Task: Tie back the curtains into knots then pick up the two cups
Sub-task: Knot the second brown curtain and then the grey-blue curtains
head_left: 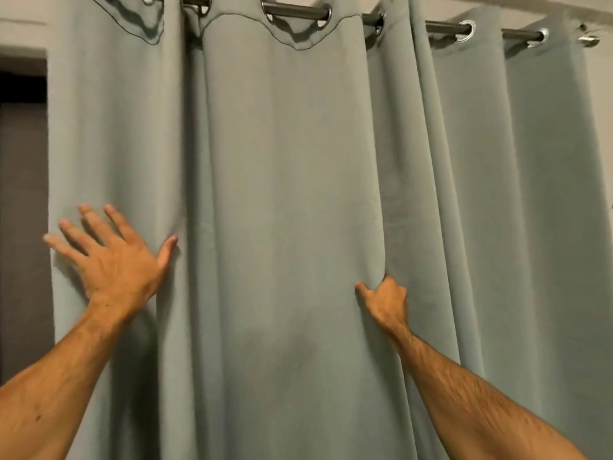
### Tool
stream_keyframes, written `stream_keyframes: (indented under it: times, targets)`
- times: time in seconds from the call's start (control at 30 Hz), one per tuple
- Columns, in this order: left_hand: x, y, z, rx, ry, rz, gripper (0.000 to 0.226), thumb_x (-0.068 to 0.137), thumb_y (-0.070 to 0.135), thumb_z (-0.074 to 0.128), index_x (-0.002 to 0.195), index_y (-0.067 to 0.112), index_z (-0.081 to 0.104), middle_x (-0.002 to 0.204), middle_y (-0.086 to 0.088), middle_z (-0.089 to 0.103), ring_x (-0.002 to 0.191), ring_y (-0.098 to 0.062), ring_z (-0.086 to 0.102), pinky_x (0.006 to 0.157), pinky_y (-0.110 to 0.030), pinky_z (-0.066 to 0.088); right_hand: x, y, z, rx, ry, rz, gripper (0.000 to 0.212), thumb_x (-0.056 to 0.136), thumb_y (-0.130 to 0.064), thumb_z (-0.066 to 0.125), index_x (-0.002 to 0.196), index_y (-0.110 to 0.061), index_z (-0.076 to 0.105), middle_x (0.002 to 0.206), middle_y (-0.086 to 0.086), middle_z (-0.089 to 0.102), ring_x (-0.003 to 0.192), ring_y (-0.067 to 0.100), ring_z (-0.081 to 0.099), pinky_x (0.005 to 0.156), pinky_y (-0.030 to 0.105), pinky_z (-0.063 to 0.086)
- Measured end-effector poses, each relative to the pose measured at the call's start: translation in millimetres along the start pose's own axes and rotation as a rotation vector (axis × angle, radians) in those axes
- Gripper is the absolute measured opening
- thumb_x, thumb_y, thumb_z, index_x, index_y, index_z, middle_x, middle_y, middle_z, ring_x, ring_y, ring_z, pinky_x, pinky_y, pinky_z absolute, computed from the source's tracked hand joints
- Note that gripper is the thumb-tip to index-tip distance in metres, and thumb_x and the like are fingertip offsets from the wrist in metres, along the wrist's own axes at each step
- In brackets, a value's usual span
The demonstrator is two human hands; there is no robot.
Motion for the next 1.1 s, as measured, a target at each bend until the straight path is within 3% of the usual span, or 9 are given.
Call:
stream_keyframes:
  times: [0.13,0.27,0.37,0.43,0.57,0.67,0.73,0.97,1.1]
  targets:
    - [-22,-21,15,-0.054,-0.157,-0.161,0.117,0.084,0.086,0.029,0.157,-0.004,0.009,0.159,-0.038,0.006,0.139,-0.067,0.014,0.11,-0.079,0.004,-10,-15,16,0.037,-0.085,-0.014,0.066,0.082,-0.051,0.075,0.124,0.0,0.064,0.118,0.018,0.07,0.107,0.038,0.067,0.093,0.043,0.057]
    - [-41,-40,28,-0.145,-0.256,-0.278,0.121,0.081,0.088,0.029,0.158,-0.002,0.003,0.161,-0.036,0.003,0.137,-0.066,0.024,0.111,-0.077,0.01,-25,-30,31,0.071,-0.154,-0.016,0.052,0.087,-0.04,0.073,0.116,0.002,0.069,0.114,0.016,0.073,0.101,0.034,0.069,0.09,0.041,0.059]
    - [-51,-55,34,-0.229,-0.288,-0.325,0.122,0.081,0.085,0.041,0.157,-0.002,0.0,0.161,-0.034,0.007,0.132,-0.063,0.036,0.109,-0.075,0.021,-43,-43,38,0.081,-0.17,-0.024,0.044,0.095,-0.029,0.066,0.119,0.007,0.065,0.118,0.018,0.07,0.107,0.035,0.067,0.091,0.037,0.056]
    - [-56,-61,32,-0.296,-0.275,-0.338,0.119,0.084,0.073,0.058,0.156,-0.004,0.001,0.155,-0.036,0.021,0.126,-0.061,0.044,0.105,-0.07,0.034,-56,-50,43,0.111,-0.168,-0.024,0.042,0.096,-0.028,0.063,0.122,0.006,0.064,0.12,0.017,0.069,0.11,0.035,0.067,0.092,0.036,0.055]
    - [-54,-72,29,-0.382,-0.325,-0.301,0.096,0.09,0.039,0.072,0.151,-0.009,0.015,0.133,-0.04,0.048,0.118,-0.059,0.051,0.096,-0.061,0.044,-82,-70,52,0.162,-0.167,-0.034,0.042,0.093,-0.027,0.064,0.126,-0.001,0.065,0.121,0.013,0.07,0.109,0.032,0.068,0.093,0.036,0.057]
    - [-50,-82,32,-0.428,-0.36,-0.235,0.056,0.093,0.021,0.067,0.128,-0.009,0.036,0.117,-0.044,0.055,0.108,-0.061,0.055,0.091,-0.058,0.047,-106,-91,59,0.153,-0.165,-0.063,0.037,0.093,-0.022,0.065,0.124,-0.002,0.067,0.116,0.012,0.072,0.105,0.029,0.068,0.082,0.027,0.053]
    - [-50,-84,31,-0.474,-0.389,-0.182,0.041,0.095,0.016,0.063,0.12,-0.008,0.04,0.115,-0.044,0.055,0.106,-0.061,0.055,0.09,-0.056,0.048,-121,-105,65,0.131,-0.16,-0.074,0.038,0.092,-0.021,0.063,0.125,-0.002,0.067,0.116,0.012,0.072,0.103,0.029,0.069,0.077,0.025,0.05]
    - [-48,-82,30,-0.664,-0.487,0.022,0.026,0.101,0.01,0.05,0.119,-0.009,0.046,0.119,-0.038,0.059,0.108,-0.055,0.057,0.092,-0.049,0.047,-166,-183,87,0.097,-0.163,-0.181,0.036,0.095,-0.017,0.059,0.124,0.004,0.064,0.121,0.018,0.069,0.108,0.034,0.066,0.091,0.036,0.054]
    - [-47,-88,27,-0.815,-0.542,0.068,0.029,0.104,0.012,0.046,0.125,-0.007,0.05,0.128,-0.031,0.06,0.117,-0.046,0.057,0.1,-0.043,0.045,-190,-242,104,0.076,-0.19,-0.281,0.028,0.097,-0.017,0.056,0.108,0.007,0.064,0.111,0.02,0.068,0.101,0.035,0.064,0.085,0.04,0.052]
Point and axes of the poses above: each hand's wrist, its own x-axis towards the middle knuckle, its own z-axis out of the palm, y = z × x, the point moved 5 cm from there along x, towards the middle knuckle
